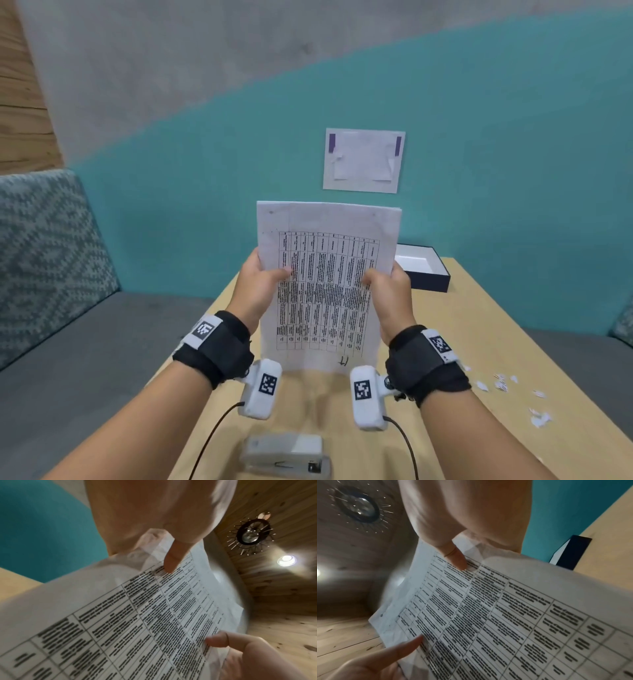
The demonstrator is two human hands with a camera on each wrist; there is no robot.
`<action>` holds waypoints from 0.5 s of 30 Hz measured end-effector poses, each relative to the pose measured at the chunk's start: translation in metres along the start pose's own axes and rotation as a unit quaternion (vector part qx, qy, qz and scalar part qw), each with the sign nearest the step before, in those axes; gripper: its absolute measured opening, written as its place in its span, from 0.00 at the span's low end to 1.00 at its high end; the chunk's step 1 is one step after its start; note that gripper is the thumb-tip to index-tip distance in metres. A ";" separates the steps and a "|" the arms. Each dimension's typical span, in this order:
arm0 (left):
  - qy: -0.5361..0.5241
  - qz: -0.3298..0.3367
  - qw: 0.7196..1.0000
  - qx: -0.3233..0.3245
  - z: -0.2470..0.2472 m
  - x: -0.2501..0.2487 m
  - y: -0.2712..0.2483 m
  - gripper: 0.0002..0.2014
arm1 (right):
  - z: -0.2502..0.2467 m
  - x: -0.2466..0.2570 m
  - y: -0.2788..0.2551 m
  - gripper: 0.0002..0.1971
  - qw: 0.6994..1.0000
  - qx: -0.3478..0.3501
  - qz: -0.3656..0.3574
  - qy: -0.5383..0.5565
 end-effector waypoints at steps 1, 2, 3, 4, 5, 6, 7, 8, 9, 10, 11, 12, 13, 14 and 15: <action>-0.005 0.004 1.000 0.000 0.000 -0.002 0.000 0.20 | 0.001 0.002 0.000 0.17 1.000 0.000 -0.005 -0.002; -0.012 0.007 1.000 -0.001 0.000 -0.004 0.000 0.19 | 0.002 0.004 0.001 0.17 1.000 -0.002 -0.013 -0.003; -0.018 0.007 1.000 -0.001 -0.001 -0.005 0.001 0.19 | 0.002 0.006 0.002 0.16 1.000 -0.003 -0.019 -0.001; -0.021 0.005 1.000 0.001 -0.002 -0.004 0.002 0.20 | 0.001 0.008 0.003 0.16 1.000 -0.003 -0.021 0.000; -0.023 0.000 1.000 0.005 -0.003 -0.002 0.002 0.20 | 0.000 0.006 0.004 0.16 1.000 -0.002 -0.018 0.001; -0.021 -0.009 1.000 0.008 -0.003 0.002 0.003 0.21 | -0.002 0.004 0.004 0.17 1.000 -0.001 -0.012 0.000; -0.016 -0.021 1.000 0.014 -0.003 0.007 0.003 0.22 | -0.004 -0.001 0.005 0.18 1.000 -0.001 -0.001 -0.003; -0.011 -0.033 0.999 0.023 -0.003 0.013 0.002 0.23 | -0.006 -0.008 0.005 0.19 1.000 0.000 0.011 -0.007; -0.007 -0.043 0.999 0.031 -0.002 0.018 0.001 0.23 | -0.009 -0.014 0.005 0.19 1.000 0.002 0.023 -0.010; -0.007 -0.050 0.998 0.037 -0.001 0.022 0.001 0.22 | -0.011 -0.020 0.004 0.18 0.999 0.004 0.032 -0.010; -0.007 -0.054 0.998 0.041 0.000 0.026 0.000 0.22 | -0.013 -0.024 0.003 0.18 0.999 0.006 0.038 -0.008; -0.007 -0.056 0.998 0.042 0.001 0.028 -0.001 0.21 | -0.014 -0.027 0.002 0.18 0.999 0.007 0.042 -0.004; -0.004 -0.056 0.998 0.041 0.001 0.030 -0.001 0.20 | -0.015 -0.029 0.003 0.18 0.999 0.009 0.046 0.002; -0.001 -0.055 0.998 0.042 0.001 0.031 -0.001 0.20 | -0.015 -0.029 0.002 0.18 0.999 0.014 0.050 0.009; 0.001 -0.053 0.998 0.043 0.001 0.032 -0.001 0.19 | -0.015 -0.030 0.003 0.18 0.998 0.016 0.054 0.014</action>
Point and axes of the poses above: each hand's wrist, its own y-axis towards the middle knuckle, its own z-axis out of the palm, x = y × z, the point moved 4 cm from there along y, towards the middle knuckle, and after that the axes turned 11 degrees about y, right-handed, at the moved point
